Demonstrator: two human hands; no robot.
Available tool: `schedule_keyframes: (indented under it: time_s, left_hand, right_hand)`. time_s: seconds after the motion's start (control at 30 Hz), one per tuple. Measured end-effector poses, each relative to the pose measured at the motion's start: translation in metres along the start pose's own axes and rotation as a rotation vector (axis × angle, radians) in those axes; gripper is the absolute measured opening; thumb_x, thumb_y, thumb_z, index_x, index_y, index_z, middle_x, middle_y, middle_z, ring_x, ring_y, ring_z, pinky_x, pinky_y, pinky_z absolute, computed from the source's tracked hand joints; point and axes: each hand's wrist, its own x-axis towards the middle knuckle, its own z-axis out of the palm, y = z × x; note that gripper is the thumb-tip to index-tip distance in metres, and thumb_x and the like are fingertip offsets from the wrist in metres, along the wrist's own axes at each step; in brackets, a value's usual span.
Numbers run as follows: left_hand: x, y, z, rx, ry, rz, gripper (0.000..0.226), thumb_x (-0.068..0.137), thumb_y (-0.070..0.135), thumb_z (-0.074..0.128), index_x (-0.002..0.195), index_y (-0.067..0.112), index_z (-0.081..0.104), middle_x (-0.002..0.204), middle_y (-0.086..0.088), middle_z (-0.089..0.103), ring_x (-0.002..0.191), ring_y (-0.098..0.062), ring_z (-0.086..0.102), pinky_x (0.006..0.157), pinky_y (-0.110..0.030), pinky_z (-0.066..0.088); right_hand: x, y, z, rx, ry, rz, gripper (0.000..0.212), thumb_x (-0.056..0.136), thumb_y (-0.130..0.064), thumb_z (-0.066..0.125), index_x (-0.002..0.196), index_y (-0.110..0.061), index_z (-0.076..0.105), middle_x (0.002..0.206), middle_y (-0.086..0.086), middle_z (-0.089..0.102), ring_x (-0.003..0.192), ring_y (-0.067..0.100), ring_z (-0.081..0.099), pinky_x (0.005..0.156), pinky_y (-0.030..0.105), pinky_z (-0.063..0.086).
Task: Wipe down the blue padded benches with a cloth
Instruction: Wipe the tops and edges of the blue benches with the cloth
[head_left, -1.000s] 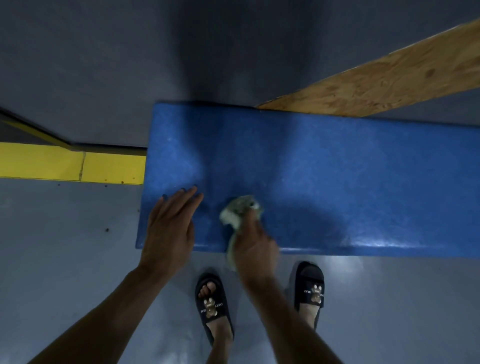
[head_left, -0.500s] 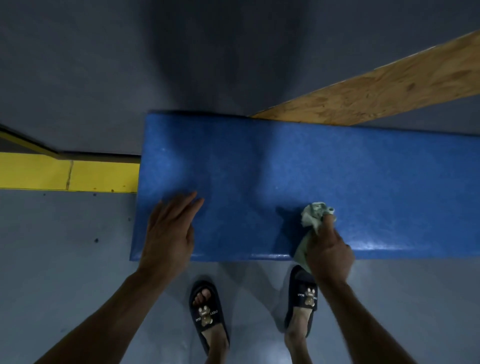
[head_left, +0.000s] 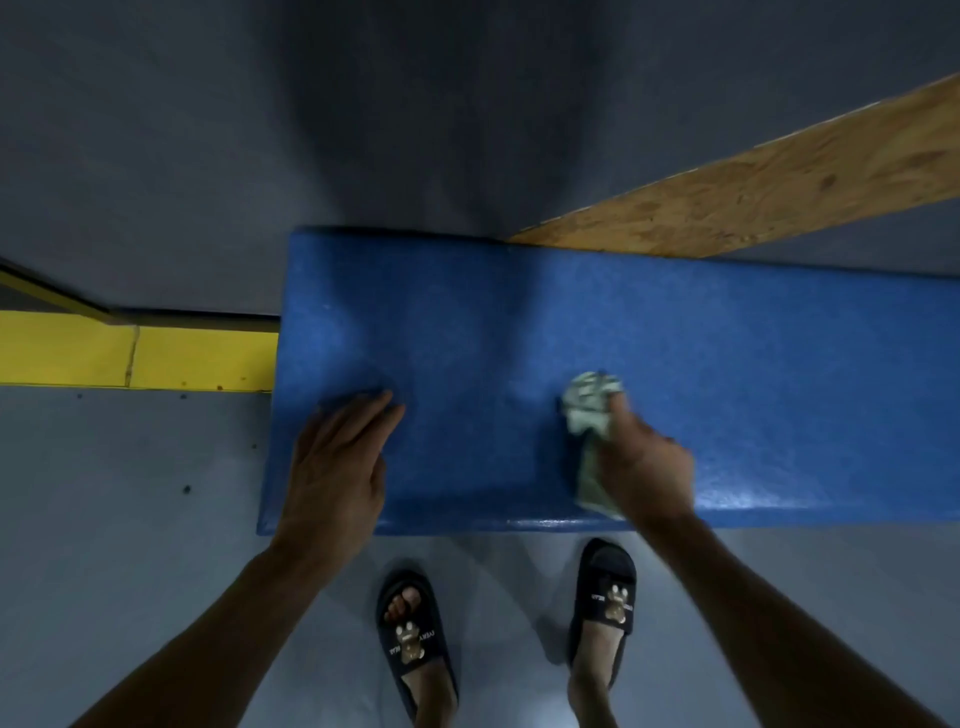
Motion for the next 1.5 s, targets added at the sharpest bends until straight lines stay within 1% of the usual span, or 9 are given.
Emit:
schedule_keyframes:
  time_s: [0.27,0.37,0.47,0.6,0.77,0.93,1.13,1.27,1.5]
  left_hand:
    - [0.004,0.001,0.012,0.067,0.022,-0.044,0.053,0.085,0.0,0.061,0.137,0.012,0.057,0.141,-0.003,0.058,0.13,-0.027,0.052,0.11,-0.059,0.034]
    - [0.006,0.0,0.013,0.069,-0.007,-0.06,0.05,0.088,0.009,0.048,0.138,0.013,0.056,0.141,-0.003,0.057,0.13,-0.027,0.051,0.11,-0.059,0.033]
    - [0.005,0.003,0.009,0.067,-0.022,-0.054,0.053,0.089,0.017,0.038,0.138,0.013,0.057,0.14,-0.003,0.058,0.129,-0.027,0.052,0.108,-0.059,0.035]
    - [0.011,0.002,0.002,0.058,0.005,-0.038,0.051,0.09,0.017,0.038,0.136,0.016,0.058,0.137,-0.001,0.06,0.123,-0.026,0.055,0.109,-0.057,0.035]
    - [0.026,0.004,-0.001,0.056,0.044,-0.029,0.049,0.091,0.019,0.039,0.135,0.015,0.059,0.136,-0.002,0.06,0.123,-0.032,0.055,0.11,-0.057,0.033]
    - [0.049,0.008,0.0,0.07,0.007,-0.038,0.049,0.093,0.021,0.038,0.139,0.016,0.055,0.144,-0.001,0.054,0.122,-0.028,0.052,0.11,-0.057,0.034]
    - [0.071,0.011,0.003,0.145,-0.103,-0.036,0.055,0.093,0.036,0.038,0.143,0.014,0.049,0.152,-0.003,0.045,0.137,-0.026,0.044,0.112,-0.058,0.03]
    - [0.079,0.01,0.002,0.2,-0.095,-0.028,0.055,0.091,0.04,0.041,0.137,0.015,0.057,0.148,0.0,0.051,0.133,-0.024,0.048,0.112,-0.059,0.03]
    - [0.083,0.01,0.005,0.151,-0.072,-0.095,0.051,0.093,0.041,0.038,0.133,0.02,0.062,0.143,0.004,0.056,0.13,-0.022,0.051,0.114,-0.058,0.025]
  right_hand:
    - [0.012,-0.009,0.006,0.077,0.016,0.441,0.048,0.094,-0.026,0.046,0.142,-0.023,0.035,0.105,0.021,0.068,0.088,0.044,0.064,0.074,0.042,0.046]
    - [0.012,-0.084,0.015,0.233,-0.036,0.235,0.052,0.092,-0.027,0.046,0.144,-0.03,0.036,0.11,0.009,0.07,0.086,0.036,0.068,0.071,0.04,0.051]
    - [0.009,-0.147,0.019,0.269,0.033,-0.074,0.041,0.082,-0.028,0.063,0.12,-0.02,0.05,0.087,0.0,0.072,0.053,0.028,0.066,0.042,0.032,0.046]
    - [0.024,-0.107,0.017,0.207,0.131,-0.352,0.044,0.079,-0.025,0.052,0.123,-0.017,0.052,0.078,0.002,0.07,0.042,0.029,0.06,0.037,0.029,0.042]
    - [0.051,0.012,-0.007,0.058,-0.032,0.179,0.055,0.092,-0.025,0.048,0.145,-0.025,0.033,0.106,0.014,0.067,0.087,0.041,0.066,0.074,0.042,0.048]
    - [0.058,0.002,-0.005,0.129,0.019,0.432,0.05,0.094,-0.023,0.042,0.143,-0.025,0.031,0.107,0.019,0.067,0.091,0.043,0.064,0.077,0.044,0.047]
    - [0.059,-0.124,0.012,0.33,0.043,-0.097,0.04,0.09,-0.026,0.052,0.128,-0.022,0.038,0.094,0.006,0.071,0.066,0.031,0.068,0.053,0.037,0.053]
    - [0.078,-0.078,0.009,0.211,0.165,-0.374,0.043,0.081,-0.025,0.048,0.123,-0.016,0.051,0.074,0.004,0.07,0.041,0.028,0.058,0.037,0.026,0.039]
    - [0.102,0.023,-0.019,0.131,0.019,0.285,0.05,0.094,-0.026,0.044,0.143,-0.026,0.034,0.109,0.018,0.067,0.092,0.044,0.063,0.076,0.043,0.046]
